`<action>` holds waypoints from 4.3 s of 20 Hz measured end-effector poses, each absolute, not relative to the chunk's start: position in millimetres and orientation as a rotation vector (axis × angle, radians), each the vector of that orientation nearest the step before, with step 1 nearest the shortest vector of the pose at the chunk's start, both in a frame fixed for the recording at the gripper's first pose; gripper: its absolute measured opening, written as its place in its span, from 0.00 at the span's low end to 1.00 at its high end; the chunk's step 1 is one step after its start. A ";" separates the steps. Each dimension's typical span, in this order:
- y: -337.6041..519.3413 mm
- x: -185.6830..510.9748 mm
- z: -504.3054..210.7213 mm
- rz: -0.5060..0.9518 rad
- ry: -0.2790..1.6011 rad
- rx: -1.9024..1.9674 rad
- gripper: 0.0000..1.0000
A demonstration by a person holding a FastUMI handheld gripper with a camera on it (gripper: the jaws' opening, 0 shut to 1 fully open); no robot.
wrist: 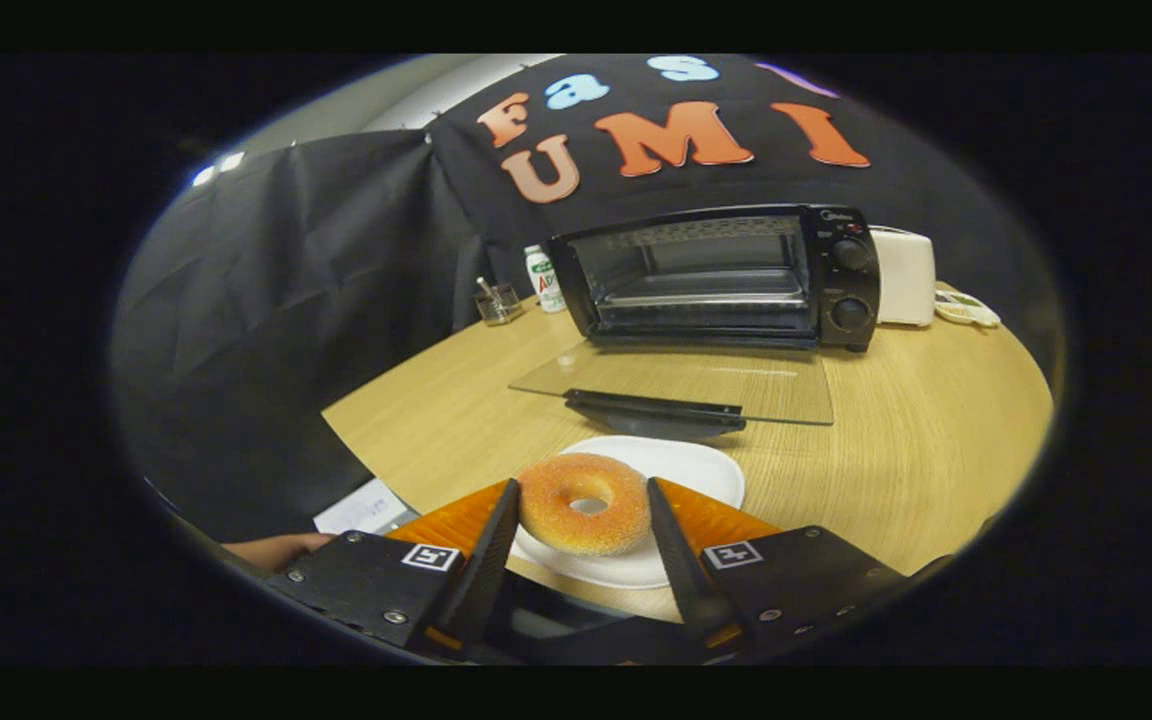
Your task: Open the toaster oven, put the food inside, and close the toaster oven door.
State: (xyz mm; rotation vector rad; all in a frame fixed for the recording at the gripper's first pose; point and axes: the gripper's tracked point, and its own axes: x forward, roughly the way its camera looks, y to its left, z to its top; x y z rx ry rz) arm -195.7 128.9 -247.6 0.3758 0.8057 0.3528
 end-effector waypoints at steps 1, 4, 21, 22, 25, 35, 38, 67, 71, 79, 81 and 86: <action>128.8 -184.6 -241.0 0.340 0.765 0.421 0.74; 133.6 -155.2 -221.7 0.322 0.660 0.556 0.74; 83.7 -3.6 -217.0 0.066 0.460 1.017 0.73; 81.4 3.3 -218.6 0.046 0.456 1.042 0.73; 74.3 22.8 -228.5 -0.009 0.446 1.058 0.73; 82.8 64.7 -265.5 -0.081 0.500 1.012 0.73; 84.7 72.2 -274.6 -0.100 0.507 0.989 0.73; 72.1 23.7 -272.8 -0.146 0.534 0.241 0.94; 73.7 -20.5 -268.5 -0.100 0.583 0.233 0.94; 92.3 -110.4 -282.7 -0.008 0.738 0.232 0.94; 85.4 -130.2 -286.4 -0.010 0.777 0.217 0.94; 99.0 -163.5 -288.9 0.026 0.828 0.230 0.94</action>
